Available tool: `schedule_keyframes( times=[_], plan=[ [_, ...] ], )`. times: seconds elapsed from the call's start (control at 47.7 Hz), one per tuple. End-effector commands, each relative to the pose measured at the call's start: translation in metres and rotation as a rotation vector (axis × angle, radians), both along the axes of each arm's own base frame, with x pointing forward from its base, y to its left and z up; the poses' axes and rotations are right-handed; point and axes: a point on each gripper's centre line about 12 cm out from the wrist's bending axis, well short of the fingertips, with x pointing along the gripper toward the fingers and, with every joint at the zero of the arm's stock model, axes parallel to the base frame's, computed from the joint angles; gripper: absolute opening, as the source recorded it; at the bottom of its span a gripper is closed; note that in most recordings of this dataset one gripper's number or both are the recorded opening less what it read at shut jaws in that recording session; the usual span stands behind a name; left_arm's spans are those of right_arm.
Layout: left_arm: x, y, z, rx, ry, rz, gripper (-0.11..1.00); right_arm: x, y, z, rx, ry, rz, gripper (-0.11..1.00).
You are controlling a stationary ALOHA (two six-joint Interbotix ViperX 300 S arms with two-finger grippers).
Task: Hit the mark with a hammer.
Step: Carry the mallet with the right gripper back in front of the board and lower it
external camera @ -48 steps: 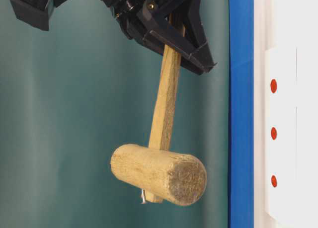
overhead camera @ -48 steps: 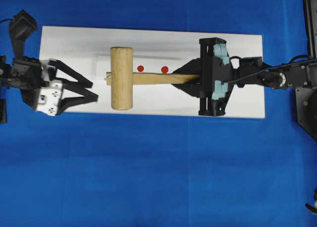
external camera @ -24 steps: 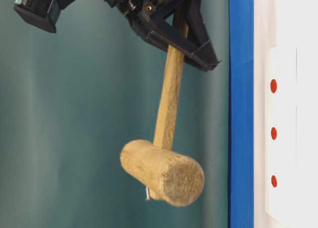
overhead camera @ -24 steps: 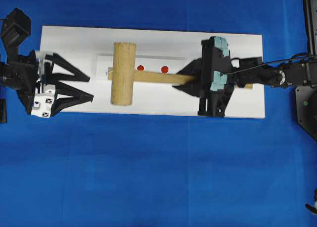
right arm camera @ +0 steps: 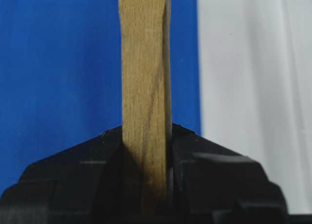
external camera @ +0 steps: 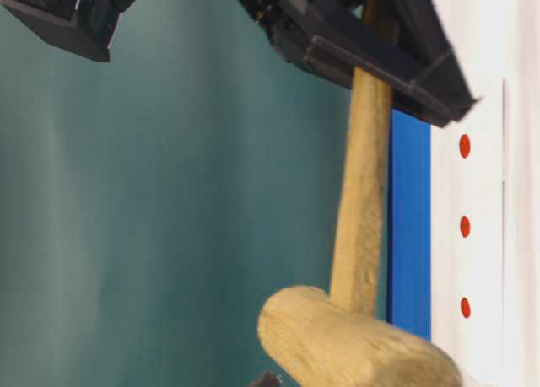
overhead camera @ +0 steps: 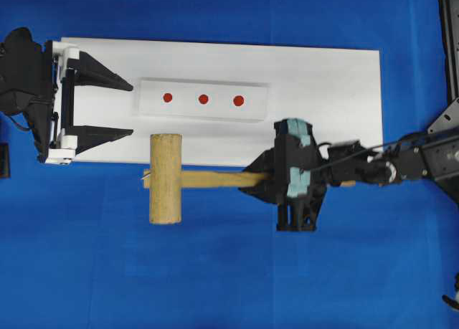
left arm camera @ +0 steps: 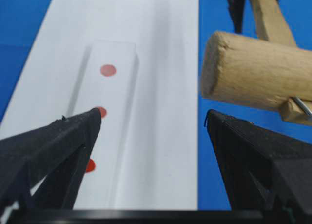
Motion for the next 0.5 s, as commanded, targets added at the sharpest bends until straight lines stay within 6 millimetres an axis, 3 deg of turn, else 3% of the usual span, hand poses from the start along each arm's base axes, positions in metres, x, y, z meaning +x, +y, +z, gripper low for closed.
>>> schedule_keyframes(
  times=[0.0,0.336,0.482],
  plan=[
    [0.002,0.001,0.007,0.007,-0.035,0.002,0.84,0.006,0.014,0.013,0.015,-0.042,0.004,0.07],
    [0.000,0.001,0.003,-0.001,-0.026,0.005,0.84,0.018,0.031,-0.005,0.035,0.004,0.000,0.07],
    [0.000,0.001,0.003,0.001,-0.029,0.004,0.84,0.027,0.036,-0.025,0.043,0.054,0.007,0.07]
  ],
)
